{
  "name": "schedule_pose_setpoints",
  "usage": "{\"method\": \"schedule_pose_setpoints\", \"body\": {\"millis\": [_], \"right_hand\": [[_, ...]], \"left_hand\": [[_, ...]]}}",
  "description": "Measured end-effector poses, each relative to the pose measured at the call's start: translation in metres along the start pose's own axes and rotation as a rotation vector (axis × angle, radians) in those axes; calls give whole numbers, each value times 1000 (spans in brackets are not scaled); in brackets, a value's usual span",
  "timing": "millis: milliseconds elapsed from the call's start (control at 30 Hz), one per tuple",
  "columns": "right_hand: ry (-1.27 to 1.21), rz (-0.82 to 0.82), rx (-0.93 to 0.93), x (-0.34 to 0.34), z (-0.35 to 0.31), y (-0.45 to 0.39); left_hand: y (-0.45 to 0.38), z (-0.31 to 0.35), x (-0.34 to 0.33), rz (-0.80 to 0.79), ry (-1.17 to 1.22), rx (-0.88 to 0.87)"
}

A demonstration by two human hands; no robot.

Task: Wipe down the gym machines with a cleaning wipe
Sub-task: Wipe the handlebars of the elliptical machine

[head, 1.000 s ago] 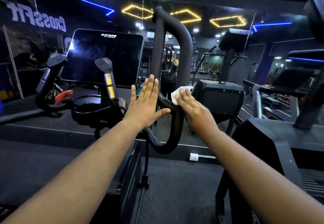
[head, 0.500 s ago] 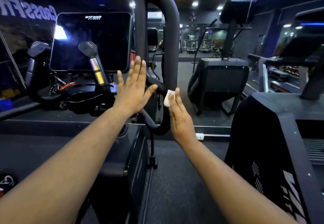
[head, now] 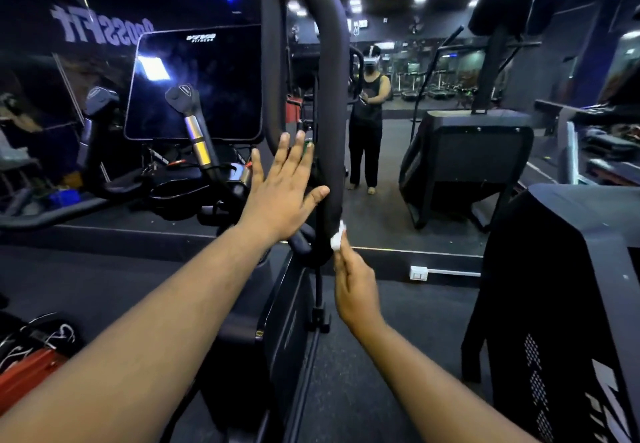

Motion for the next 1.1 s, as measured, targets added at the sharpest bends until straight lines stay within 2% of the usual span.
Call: {"method": "schedule_pose_setpoints", "body": {"millis": [100,233,467,600,700,833,933,1100], "right_hand": [[-38,-11,23,16,-13,-21],[-173,-8,19,17,-75,-72],[-343,-245,-44,11,-69,-64],[-400,-180,-104,21,-116,-122],[-396,-152,-68,31,-144,-151],[-281,-169,-23,27,-122,-124],[-296,-222,-43,31,-120,-115],[-399,-185,-84,45,-197,-181]], "left_hand": [[-1,2,-2,24,0,21],[1,9,-1,42,33,47],[1,24,-1,72,104,113],[0,23,-1,61,57,119],[0,23,1,39,34,125],[1,22,3,33,52,113],[-4,18,9,48,70,85],[-32,17,26,60,139,101]]}}
Point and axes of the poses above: each hand's wrist, its own y-axis away from the middle knuckle, its own x-axis out of the back of the hand, z = x × y, the point moved 1 cm from there along -y, towards the middle knuckle, and after that the axes turned 15 degrees about -x, right-handed, at the moved point
